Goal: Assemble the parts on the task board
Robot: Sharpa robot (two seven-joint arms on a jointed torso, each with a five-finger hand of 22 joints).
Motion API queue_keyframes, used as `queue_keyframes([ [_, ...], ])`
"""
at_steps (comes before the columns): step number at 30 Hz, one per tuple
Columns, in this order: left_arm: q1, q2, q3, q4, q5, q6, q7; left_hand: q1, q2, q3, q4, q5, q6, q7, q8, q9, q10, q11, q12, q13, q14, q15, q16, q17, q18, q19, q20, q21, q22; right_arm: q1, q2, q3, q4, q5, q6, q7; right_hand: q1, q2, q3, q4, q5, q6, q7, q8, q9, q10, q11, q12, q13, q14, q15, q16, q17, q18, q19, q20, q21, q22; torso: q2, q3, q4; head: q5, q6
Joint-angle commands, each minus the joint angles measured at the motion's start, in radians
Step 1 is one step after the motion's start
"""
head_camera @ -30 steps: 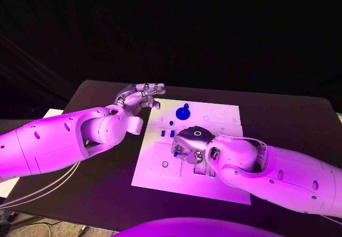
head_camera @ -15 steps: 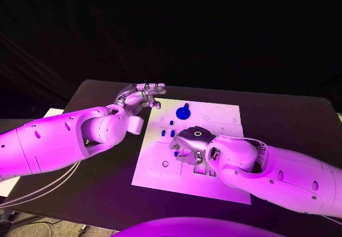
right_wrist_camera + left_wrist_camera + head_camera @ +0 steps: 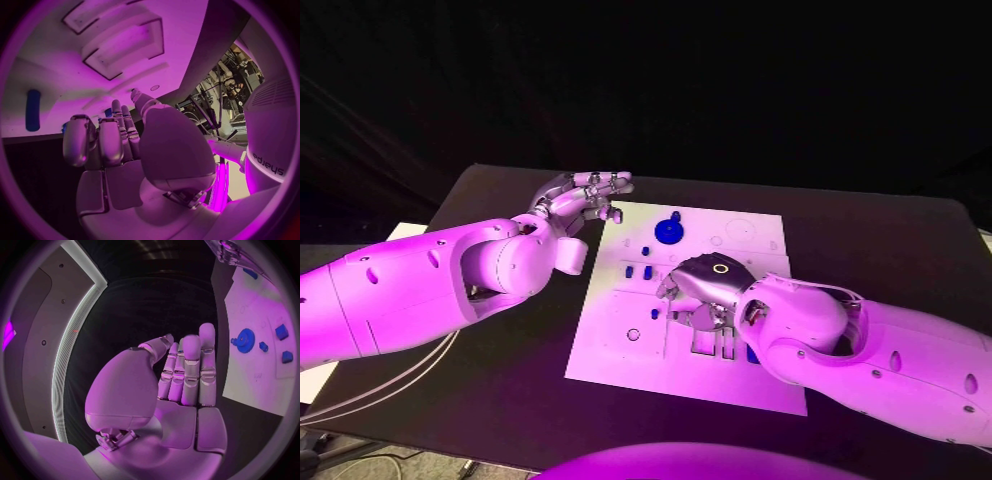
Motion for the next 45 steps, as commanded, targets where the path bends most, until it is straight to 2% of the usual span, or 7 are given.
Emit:
queue_keyframes([
  [1,0.0,0.0,0.0,0.0,-0.006,0.028,-0.002,-0.003,0.003,-0.007,-0.001,-0.004,-0.006,0.001,0.005,-0.001,-0.008,0.003,0.007,0.001,-0.007,0.001,-0.003,-0.001,0.012,0.001,0.001,-0.003,-0.001,0.01,-0.033,0.007,0.025,0.019,-0.065,0.009,0.001,0.008,-0.004,0.001,0.001,0.011,0.0,0.005,0.001,0.01,-0.002,0.007,0.0,0.033,-0.009,0.004,0.002,-0.003,0.009,-0.002,0.007,0.006,0.0,-0.0001,-0.0002,-0.006,0.004],
  [6,0.0,-0.001,0.0,0.0,-0.008,0.033,-0.004,-0.002,0.003,-0.007,-0.001,-0.004,-0.006,0.001,0.005,-0.001,-0.008,0.003,0.007,0.001,-0.008,0.001,-0.004,-0.003,0.012,0.001,0.001,-0.004,-0.001,0.042,-0.108,0.022,0.063,0.041,-0.051,-0.011,-0.002,0.003,-0.006,0.002,-0.001,0.015,-0.005,0.004,0.001,0.008,-0.003,0.005,-0.003,0.033,-0.011,0.004,0.0,-0.003,0.009,-0.004,0.007,0.007,0.001,0.0,-0.0025,-0.015,0.009],
  [11,0.0,-0.001,0.0,-0.001,-0.009,0.036,-0.006,-0.002,0.003,-0.007,-0.001,-0.004,-0.006,0.001,0.005,-0.001,-0.008,0.003,0.007,0.001,-0.008,0.001,-0.004,-0.003,0.012,0.001,0.001,-0.004,-0.001,0.084,-0.174,0.028,0.075,0.036,-0.02,-0.035,-0.016,-0.018,-0.035,0.012,-0.016,0.006,-0.039,-0.01,-0.005,-0.028,-0.031,-0.023,-0.007,0.032,-0.055,-0.002,-0.01,-0.001,0.005,-0.04,0.002,0.002,-0.001,-0.0003,-0.0013,-0.029,0.018],
  [16,0.0,-0.002,-0.002,0.001,-0.013,0.037,-0.005,-0.002,0.003,-0.007,-0.001,-0.004,-0.006,0.001,0.005,-0.001,-0.008,0.003,0.007,0.001,-0.008,0.001,-0.004,-0.003,0.012,0.001,0.001,-0.004,-0.001,0.106,-0.222,0.03,0.064,0.018,0.018,-0.055,-0.015,-0.024,-0.053,0.017,-0.025,-0.001,-0.051,-0.011,-0.007,-0.045,-0.042,-0.035,-0.007,0.033,-0.064,-0.004,-0.013,-0.001,0.004,-0.049,0.0,0.001,0.0,-0.0007,0.001,-0.042,0.025],
  [23,0.0,-0.005,-0.002,0.002,-0.015,0.036,0.0,-0.001,0.004,-0.008,-0.002,-0.003,-0.006,0.0,0.006,-0.001,-0.008,0.002,0.009,0.001,-0.008,0.001,-0.004,-0.004,0.012,0.001,0.002,-0.005,-0.002,0.101,-0.233,0.028,0.05,0.007,0.045,-0.056,-0.009,-0.02,-0.054,0.018,-0.024,0.001,-0.054,-0.009,-0.007,-0.045,-0.043,-0.036,-0.006,0.035,-0.067,-0.002,-0.01,-0.003,0.011,-0.052,0.006,0.009,0.001,0.0012,-0.0013,-0.048,0.028],
  [27,0.0,-0.005,-0.002,0.003,-0.015,0.037,0.002,-0.002,0.004,-0.009,-0.002,-0.004,-0.006,0.0,0.006,-0.001,-0.008,0.002,0.01,0.001,-0.009,0.001,-0.005,-0.005,0.012,0.001,0.002,-0.005,-0.002,0.095,-0.222,0.027,0.041,0.007,0.066,-0.053,-0.001,-0.013,-0.053,0.018,-0.024,0.01,-0.054,-0.006,-0.005,-0.034,-0.043,-0.032,-0.005,0.036,-0.068,0.001,-0.007,-0.005,0.016,-0.054,0.01,0.015,0.002,-0.0004,0.0031,-0.052,0.028],
  [45,0.0,-0.009,-0.002,0.003,-0.019,0.036,0.002,-0.001,0.005,-0.011,-0.002,-0.004,-0.006,0.0,0.007,-0.001,-0.008,0.002,0.011,0.001,-0.009,0.001,-0.005,-0.006,0.012,0.001,0.002,-0.006,-0.003,0.077,-0.199,0.026,0.033,0.022,0.129,-0.026,0.025,0.01,-0.036,0.014,-0.013,0.05,-0.048,0.001,0.0,0.014,-0.037,-0.022,-0.005,0.037,-0.065,0.001,-0.007,-0.006,0.018,-0.054,0.01,0.017,0.001,-0.0003,0.0017,-0.048,0.021],
])
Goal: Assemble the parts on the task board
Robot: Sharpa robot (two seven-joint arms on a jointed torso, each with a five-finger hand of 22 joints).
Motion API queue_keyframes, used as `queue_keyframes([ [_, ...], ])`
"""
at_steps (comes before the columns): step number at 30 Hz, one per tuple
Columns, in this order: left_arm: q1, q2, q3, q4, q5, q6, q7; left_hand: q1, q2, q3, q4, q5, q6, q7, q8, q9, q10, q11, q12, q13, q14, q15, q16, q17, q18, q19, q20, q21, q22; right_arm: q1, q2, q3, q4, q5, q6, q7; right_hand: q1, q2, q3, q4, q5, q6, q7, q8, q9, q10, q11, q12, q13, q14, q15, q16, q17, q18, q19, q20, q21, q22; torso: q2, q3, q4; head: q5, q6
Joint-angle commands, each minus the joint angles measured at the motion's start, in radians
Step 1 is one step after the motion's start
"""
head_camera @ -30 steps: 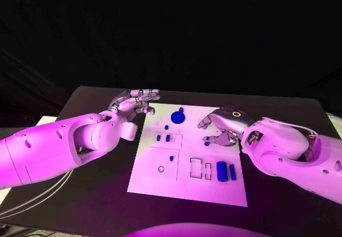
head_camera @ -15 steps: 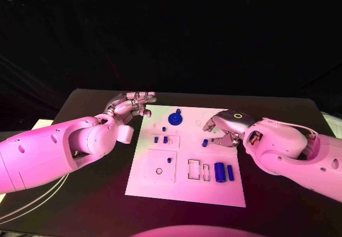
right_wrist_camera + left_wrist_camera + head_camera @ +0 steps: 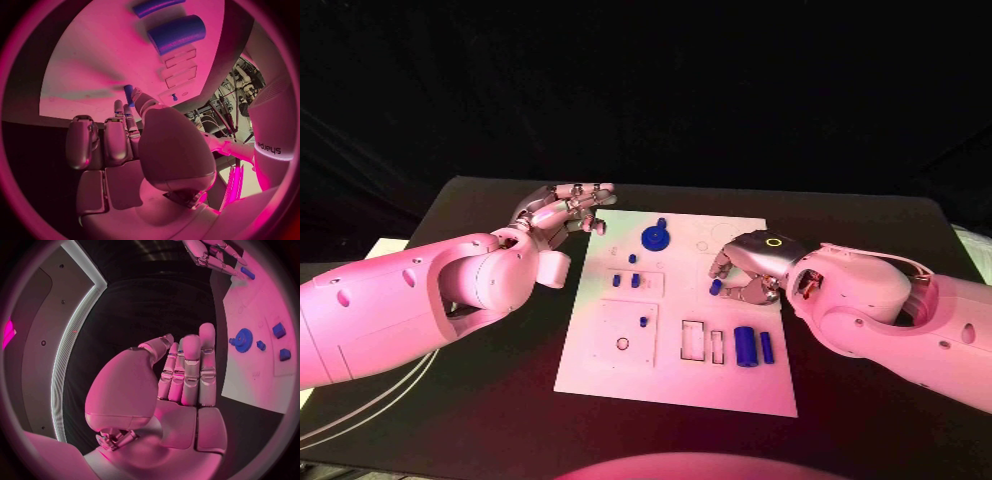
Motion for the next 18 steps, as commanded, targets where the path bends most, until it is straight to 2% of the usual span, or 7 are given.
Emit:
queue_keyframes([
  [1,0.0,0.0,0.0,0.002,-0.007,0.018,0.009,-0.001,0.005,-0.009,0.0,-0.004,-0.006,0.0,0.008,-0.002,-0.005,-0.001,0.008,0.001,-0.009,0.001,-0.004,-0.002,0.012,0.001,0.002,-0.006,-0.002,-0.002,0.005,0.0,-0.002,-0.004,0.036,0.014,0.01,0.005,0.01,0.0,0.004,0.012,-0.002,0.006,0.002,0.014,0.002,0.006,0.001,0.039,-0.002,0.001,0.0,-0.006,0.006,-0.003,0.006,0.001,0.0,0.0003,0.001,0.001,-0.002],
  [3,0.0,0.0,0.0,0.002,-0.007,0.018,0.008,-0.001,0.005,-0.009,0.0,-0.004,-0.006,0.0,0.008,-0.002,-0.005,-0.001,0.008,0.001,-0.009,0.001,-0.004,-0.002,0.012,0.001,0.002,-0.006,-0.002,-0.002,0.007,0.0,-0.004,-0.004,0.035,0.016,0.014,0.011,0.016,0.001,0.005,0.021,-0.002,0.007,0.003,0.025,0.002,0.007,0.001,0.039,-0.002,0.003,0.002,-0.006,0.007,-0.002,0.007,0.003,0.0,0.0006,0.0009,0.002,-0.002],
  [5,0.0,0.0,0.0,0.002,-0.007,0.018,0.008,-0.001,0.005,-0.009,0.0,-0.004,-0.006,0.0,0.008,-0.002,-0.005,-0.001,0.008,0.001,-0.009,0.001,-0.004,-0.002,0.012,0.001,0.002,-0.006,-0.002,-0.002,0.009,0.0,-0.005,-0.004,0.035,0.017,0.019,0.028,0.03,0.003,0.004,0.034,-0.003,0.01,0.005,0.039,-0.001,0.008,0.001,0.04,-0.003,0.005,0.004,-0.006,0.008,-0.003,0.008,0.004,0.0,0.0009,0.001,0.003,-0.004],
  [8,0.0,-0.001,0.0,0.002,-0.007,0.018,0.007,-0.001,0.005,-0.009,0.0,-0.004,-0.006,0.0,0.008,-0.002,-0.005,-0.001,0.008,0.001,-0.009,0.001,-0.004,-0.002,0.012,0.001,0.002,-0.006,-0.002,-0.002,0.012,0.0,-0.008,-0.004,0.036,0.017,0.024,0.042,0.046,0.004,-0.017,0.048,-0.004,0.012,0.007,0.053,-0.006,0.005,0.0,0.04,-0.006,0.006,0.005,-0.007,0.009,-0.005,0.009,0.005,0.0,0.0008,0.0007,0.004,-0.005],
  [18,0.0,-0.001,0.0,0.001,-0.007,0.021,0.004,-0.001,0.005,-0.009,0.0,-0.004,-0.006,0.0,0.008,-0.002,-0.005,-0.001,0.008,0.001,-0.009,0.001,-0.004,-0.002,0.012,0.001,0.002,-0.006,-0.002,-0.002,0.025,-0.001,-0.015,-0.009,0.026,0.011,0.02,0.048,0.059,0.007,-0.022,0.072,-0.005,0.016,0.012,0.081,-0.01,0.001,0.001,0.04,-0.009,0.007,0.006,-0.007,0.011,-0.008,0.01,0.009,-0.001,0.0005,-0.0001,0.008,-0.007],
])
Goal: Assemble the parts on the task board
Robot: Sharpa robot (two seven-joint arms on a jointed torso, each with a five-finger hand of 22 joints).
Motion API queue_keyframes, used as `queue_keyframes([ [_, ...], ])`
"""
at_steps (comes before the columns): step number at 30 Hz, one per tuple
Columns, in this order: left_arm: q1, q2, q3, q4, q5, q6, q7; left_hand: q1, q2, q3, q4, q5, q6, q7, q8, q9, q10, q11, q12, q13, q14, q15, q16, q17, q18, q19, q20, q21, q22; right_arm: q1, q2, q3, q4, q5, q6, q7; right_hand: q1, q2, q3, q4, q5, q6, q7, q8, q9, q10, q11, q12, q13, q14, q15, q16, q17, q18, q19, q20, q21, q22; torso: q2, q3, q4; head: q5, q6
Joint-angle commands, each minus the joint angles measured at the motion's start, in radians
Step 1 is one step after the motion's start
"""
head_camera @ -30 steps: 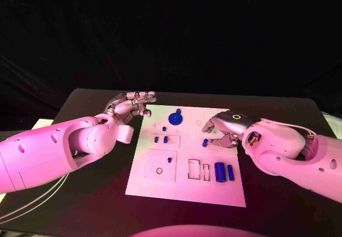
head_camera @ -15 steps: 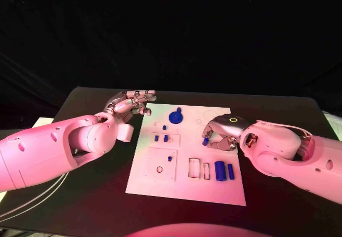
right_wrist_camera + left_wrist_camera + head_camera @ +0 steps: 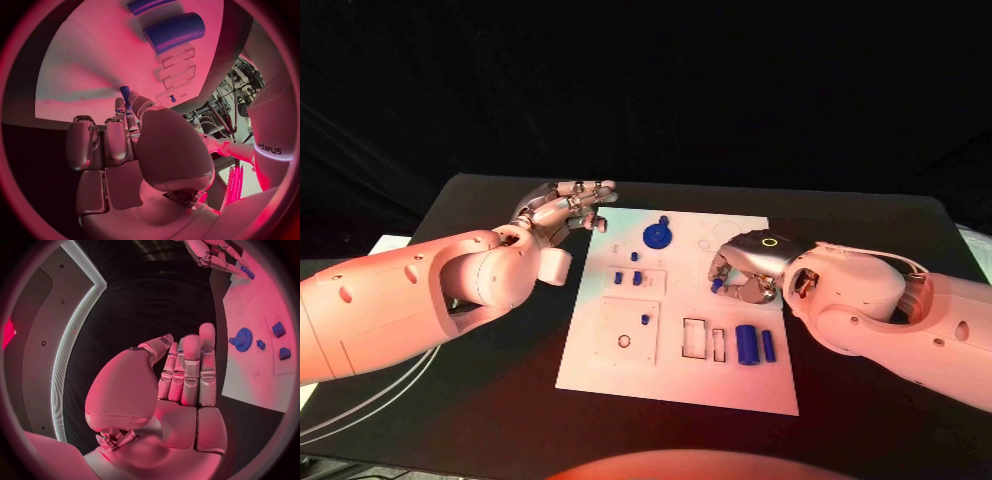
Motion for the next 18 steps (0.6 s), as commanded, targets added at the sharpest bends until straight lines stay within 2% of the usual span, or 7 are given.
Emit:
queue_keyframes([
  [1,0.0,0.001,0.0,0.002,-0.005,0.02,0.004,-0.001,0.005,-0.006,-0.002,-0.004,-0.006,0.0,0.004,-0.002,-0.005,-0.001,0.003,0.001,-0.006,-0.002,-0.004,-0.001,0.012,0.001,0.002,-0.006,-0.001,-0.001,0.005,-0.001,-0.003,-0.013,0.007,0.001,-0.005,0.01,0.007,-0.001,-0.006,0.01,0.001,0.007,0.002,0.009,0.0,-0.006,0.001,0.04,-0.009,0.003,0.001,-0.007,0.004,-0.001,0.007,0.002,-0.001,0.0,-0.0007,0.001,0.0],
  [8,0.0,0.001,0.0,0.001,-0.005,0.022,0.003,-0.002,0.007,-0.009,-0.002,-0.004,-0.005,0.0,0.005,-0.002,-0.005,-0.002,0.005,0.002,-0.007,-0.002,-0.005,-0.004,0.012,0.001,0.002,-0.008,-0.002,-0.001,0.008,-0.001,-0.002,-0.027,-0.02,-0.012,0.004,0.016,0.022,-0.007,-0.006,0.025,0.002,0.008,0.006,0.029,-0.001,-0.011,0.001,0.041,-0.01,0.007,0.005,-0.009,0.007,-0.002,0.01,0.007,-0.002,-0.0004,-0.0005,0.001,0.002],
  [12,0.0,0.0,0.0,0.0,-0.005,0.022,0.002,-0.002,0.007,-0.009,-0.002,-0.004,-0.005,0.0,0.005,-0.002,-0.005,-0.002,0.005,0.002,-0.007,-0.002,-0.005,-0.004,0.012,0.001,0.002,-0.008,-0.002,-0.001,-0.001,0.0,0.018,-0.023,-0.056,-0.006,0.01,0.019,0.032,-0.013,-0.006,0.03,0.004,0.008,0.007,0.037,0.0,-0.015,0.001,0.042,-0.009,0.01,0.009,-0.01,0.011,-0.002,0.014,0.012,-0.001,0.0001,-0.0013,0.0,0.004],
  [16,0.0,0.001,0.0,-0.001,-0.005,0.024,-0.001,-0.002,0.007,-0.009,-0.002,-0.004,-0.005,0.0,0.005,-0.002,-0.005,-0.002,0.005,0.002,-0.007,-0.002,-0.005,-0.004,0.012,0.001,0.002,-0.008,-0.002,0.005,-0.021,0.005,0.055,-0.015,-0.128,0.023,0.001,0.017,0.036,-0.01,-0.005,0.037,0.007,0.008,0.01,0.048,0.003,-0.018,0.001,0.042,-0.004,0.011,0.008,-0.01,0.011,0.0,0.015,0.013,-0.001,-0.0012,-0.0011,-0.002,0.006],
  [18,0.0,0.002,-0.001,-0.001,-0.005,0.025,-0.002,-0.002,0.007,-0.009,-0.002,-0.004,-0.005,0.0,0.005,-0.002,-0.005,-0.002,0.005,0.002,-0.007,-0.002,-0.005,-0.004,0.012,0.001,0.002,-0.008,-0.002,0.01,-0.029,0.008,0.071,-0.013,-0.144,0.03,-0.004,0.014,0.036,-0.007,-0.006,0.038,0.008,0.007,0.01,0.051,0.004,-0.02,0.001,0.042,-0.002,0.011,0.009,-0.01,0.011,0.002,0.015,0.013,-0.002,-0.0016,-0.0013,-0.002,0.007],
])
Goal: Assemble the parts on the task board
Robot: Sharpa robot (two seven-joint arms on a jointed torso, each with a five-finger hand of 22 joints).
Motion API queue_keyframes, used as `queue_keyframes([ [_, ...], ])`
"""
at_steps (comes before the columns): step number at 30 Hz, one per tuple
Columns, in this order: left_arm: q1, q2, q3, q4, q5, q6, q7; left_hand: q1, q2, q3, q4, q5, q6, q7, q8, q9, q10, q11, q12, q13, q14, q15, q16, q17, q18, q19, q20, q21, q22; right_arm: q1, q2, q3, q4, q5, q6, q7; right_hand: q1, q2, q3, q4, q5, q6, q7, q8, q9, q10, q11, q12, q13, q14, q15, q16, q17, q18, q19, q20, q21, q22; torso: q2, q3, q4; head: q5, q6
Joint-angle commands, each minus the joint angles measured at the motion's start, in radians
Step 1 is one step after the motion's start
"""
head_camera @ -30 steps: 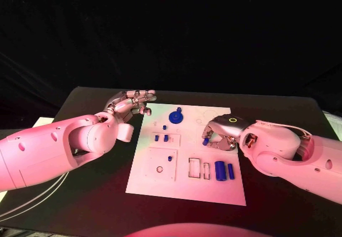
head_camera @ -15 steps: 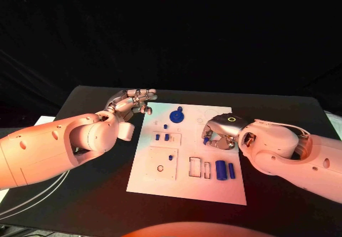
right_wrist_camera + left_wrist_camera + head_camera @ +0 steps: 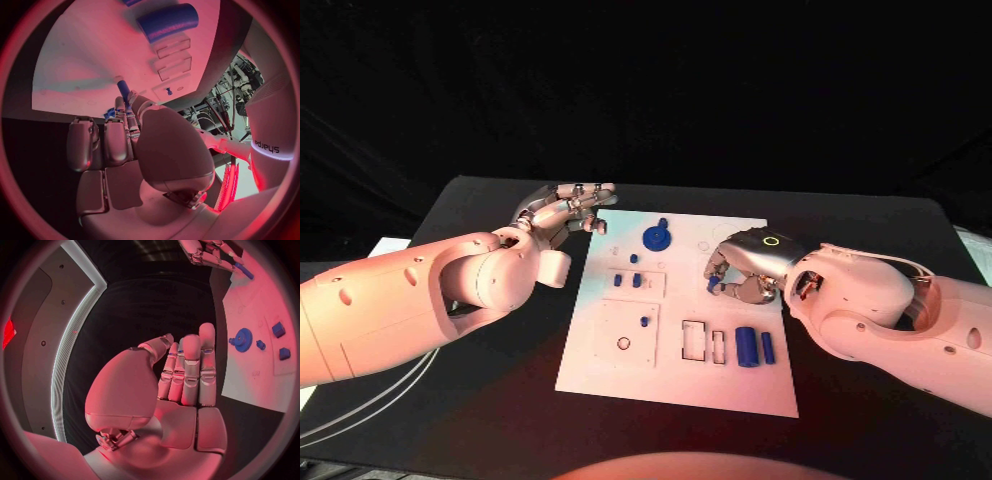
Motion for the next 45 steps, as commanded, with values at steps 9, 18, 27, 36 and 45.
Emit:
queue_keyframes([
  [9,0.0,0.004,0.0,0.0,-0.005,0.029,-0.005,-0.002,0.007,-0.005,0.002,-0.004,-0.005,0.0,0.005,-0.002,-0.005,-0.002,0.005,0.002,-0.007,-0.002,-0.005,-0.001,0.012,0.001,0.002,-0.002,-0.001,0.012,0.004,0.008,0.068,0.015,-0.083,0.037,-0.017,-0.002,0.003,0.01,0.0,0.012,0.0,0.001,0.004,0.018,0.001,-0.01,0.001,0.038,0.014,0.007,0.001,-0.011,0.004,0.009,0.004,0.006,0.001,-0.0009,0.0014,0.0,0.004],
  [18,0.0,0.01,0.0,-0.003,-0.005,0.03,-0.008,-0.002,0.008,-0.007,0.002,-0.004,-0.005,0.0,0.006,-0.002,-0.005,-0.002,0.007,0.002,-0.007,-0.002,-0.004,-0.001,0.012,0.002,0.002,-0.003,-0.002,-0.022,0.106,0.007,0.095,0.048,-0.09,0.06,-0.014,-0.003,0.008,0.006,0.002,0.013,0.006,-0.002,0.005,0.02,0.005,-0.014,0.001,0.038,0.021,0.006,-0.002,-0.01,0.001,0.014,0.001,0.002,0.001,-0.0012,0.0039,0.022,-0.002],
  [27,0.0,0.016,0.0,-0.004,-0.005,0.03,-0.008,-0.002,0.008,-0.007,0.002,-0.004,-0.005,0.0,0.006,-0.002,-0.005,-0.002,0.007,0.002,-0.007,-0.002,-0.004,-0.001,0.012,0.002,0.002,-0.003,-0.002,-0.071,0.205,-0.004,0.049,0.05,-0.073,0.084,-0.011,-0.004,0.012,0.003,0.003,0.012,0.011,-0.005,0.005,0.021,0.009,-0.019,0.0,0.038,0.026,0.007,-0.001,-0.009,0.0,0.019,-0.001,0.001,0.001,-0.0028,0.0049,0.043,-0.013],
  [36,0.0,0.018,0.0,-0.002,-0.005,0.031,-0.009,-0.002,0.008,-0.007,0.002,-0.004,-0.005,0.0,0.006,-0.002,-0.005,-0.002,0.007,0.002,-0.007,-0.002,-0.004,-0.001,0.012,0.002,0.002,-0.003,-0.002,-0.097,0.261,-0.017,-0.02,0.056,-0.032,0.094,-0.011,-0.005,0.014,0.001,0.003,0.011,0.013,-0.007,0.005,0.021,0.011,-0.022,0.0,0.037,0.028,0.007,-0.002,-0.009,-0.002,0.022,-0.002,-0.002,0.001,-0.0019,0.003,0.053,-0.02],
  [45,0.0,0.019,0.0,-0.004,-0.005,0.032,-0.01,-0.002,0.008,-0.007,0.002,-0.004,-0.005,0.0,0.006,-0.002,-0.005,-0.002,0.007,0.002,-0.007,-0.002,-0.004,-0.001,0.012,0.002,0.002,-0.003,-0.002,-0.102,0.273,-0.02,-0.039,0.058,-0.002,0.095,-0.012,-0.006,0.014,0.0,0.004,0.01,0.014,-0.007,0.005,0.021,0.012,-0.022,0.0,0.037,0.028,0.007,-0.002,-0.009,-0.002,0.022,-0.003,-0.002,0.001,-0.0007,0.0008,0.055,-0.023],
])
